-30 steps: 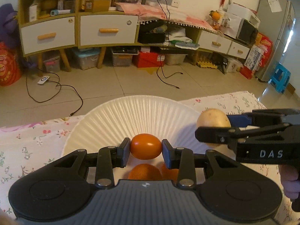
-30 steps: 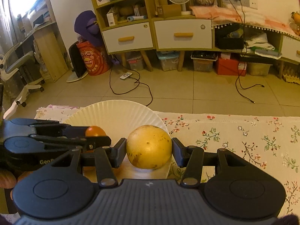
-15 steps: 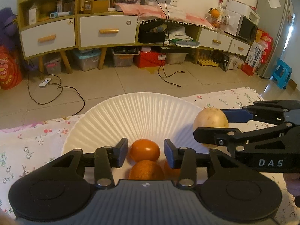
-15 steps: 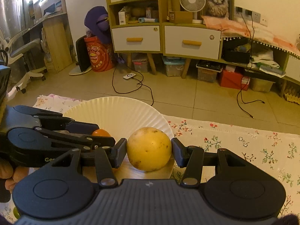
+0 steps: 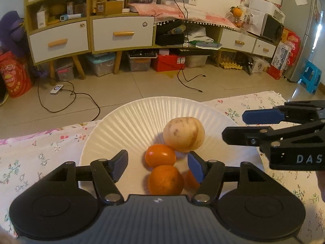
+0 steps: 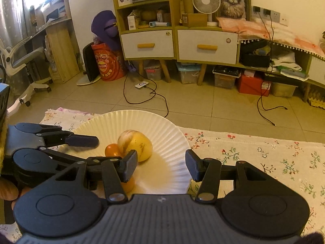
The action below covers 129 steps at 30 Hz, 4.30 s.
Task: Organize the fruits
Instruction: 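Lower both fruits onto the plate and open both tools, then withdraw both tools from the plate toward the fruits on the cloth, then grasp the dark green tomato with the left tool while the right tool grasps the small lime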
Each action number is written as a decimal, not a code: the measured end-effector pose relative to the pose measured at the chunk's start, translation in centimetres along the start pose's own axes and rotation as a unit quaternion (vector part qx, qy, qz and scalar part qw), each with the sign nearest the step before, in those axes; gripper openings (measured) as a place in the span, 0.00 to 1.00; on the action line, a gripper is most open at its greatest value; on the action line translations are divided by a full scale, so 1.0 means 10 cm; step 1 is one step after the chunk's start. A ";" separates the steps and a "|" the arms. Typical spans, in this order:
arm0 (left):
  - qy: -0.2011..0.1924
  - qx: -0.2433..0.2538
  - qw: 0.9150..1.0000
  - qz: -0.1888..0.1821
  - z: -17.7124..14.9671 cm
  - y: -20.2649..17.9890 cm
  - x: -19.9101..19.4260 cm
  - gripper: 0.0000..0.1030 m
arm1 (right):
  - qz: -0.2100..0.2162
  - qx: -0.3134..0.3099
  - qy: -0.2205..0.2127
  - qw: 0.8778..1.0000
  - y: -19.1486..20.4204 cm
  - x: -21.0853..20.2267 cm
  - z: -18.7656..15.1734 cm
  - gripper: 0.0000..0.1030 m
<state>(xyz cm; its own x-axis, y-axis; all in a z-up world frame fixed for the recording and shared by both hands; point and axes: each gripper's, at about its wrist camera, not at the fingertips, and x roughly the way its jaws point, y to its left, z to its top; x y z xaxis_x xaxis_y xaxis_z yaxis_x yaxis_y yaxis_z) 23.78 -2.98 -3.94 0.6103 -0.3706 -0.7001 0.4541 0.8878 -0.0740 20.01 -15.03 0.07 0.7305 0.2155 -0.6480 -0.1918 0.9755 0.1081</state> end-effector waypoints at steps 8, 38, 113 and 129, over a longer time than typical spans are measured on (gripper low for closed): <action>0.005 0.006 1.000 0.012 -0.04 -0.03 -0.18 0.59 | -0.008 0.009 0.004 1.000 0.03 -0.18 -0.01 0.57; 0.018 -0.014 0.999 0.042 -0.54 -0.14 -1.06 0.83 | -0.013 0.010 0.017 1.000 0.35 -0.88 -0.29 0.91; 0.130 -0.034 0.990 -0.036 -1.51 0.12 -1.43 0.05 | 0.093 0.048 0.160 0.982 1.50 -0.16 -0.73 0.37; 0.128 -0.039 0.991 -0.023 -1.49 0.14 -1.43 0.05 | 0.084 0.028 0.150 0.985 1.49 -0.22 -0.72 0.23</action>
<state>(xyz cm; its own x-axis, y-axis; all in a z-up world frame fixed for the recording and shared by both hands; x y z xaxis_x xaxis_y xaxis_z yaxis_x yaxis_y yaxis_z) 6.02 7.59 -4.63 0.4015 -0.3384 -0.8511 0.4203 0.8937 -0.1570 10.86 -1.24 -2.32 0.4631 0.3583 -0.8106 -0.2500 0.9303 0.2684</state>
